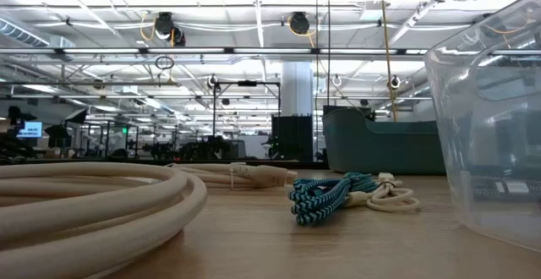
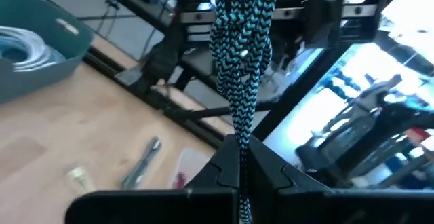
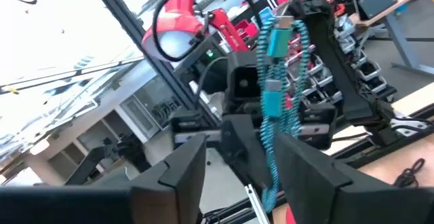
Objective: Pick & Place USB Port
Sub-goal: Put the left blue charger cable into the transparent bin
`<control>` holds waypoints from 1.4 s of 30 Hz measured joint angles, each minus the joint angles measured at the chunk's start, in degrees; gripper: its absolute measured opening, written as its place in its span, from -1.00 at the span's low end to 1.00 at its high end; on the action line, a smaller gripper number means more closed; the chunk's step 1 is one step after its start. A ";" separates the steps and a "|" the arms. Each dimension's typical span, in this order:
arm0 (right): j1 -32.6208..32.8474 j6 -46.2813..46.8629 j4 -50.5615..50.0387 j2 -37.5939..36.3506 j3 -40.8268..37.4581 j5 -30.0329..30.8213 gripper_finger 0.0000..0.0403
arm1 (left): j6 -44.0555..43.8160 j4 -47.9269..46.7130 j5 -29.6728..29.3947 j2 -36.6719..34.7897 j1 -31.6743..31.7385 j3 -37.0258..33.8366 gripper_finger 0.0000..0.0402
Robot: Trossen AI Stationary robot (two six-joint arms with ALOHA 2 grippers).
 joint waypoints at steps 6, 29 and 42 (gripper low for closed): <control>-0.45 0.57 -0.05 0.52 0.00 0.01 0.00 | 4.39 9.75 5.81 1.87 3.54 0.01 -0.98; -1.25 0.56 1.71 2.27 0.00 -0.03 0.00 | 2.18 11.83 16.37 2.85 6.46 0.00 -0.98; -1.51 1.02 1.69 2.27 0.00 -0.05 -0.28 | 2.01 11.53 18.91 2.88 8.23 0.00 -0.98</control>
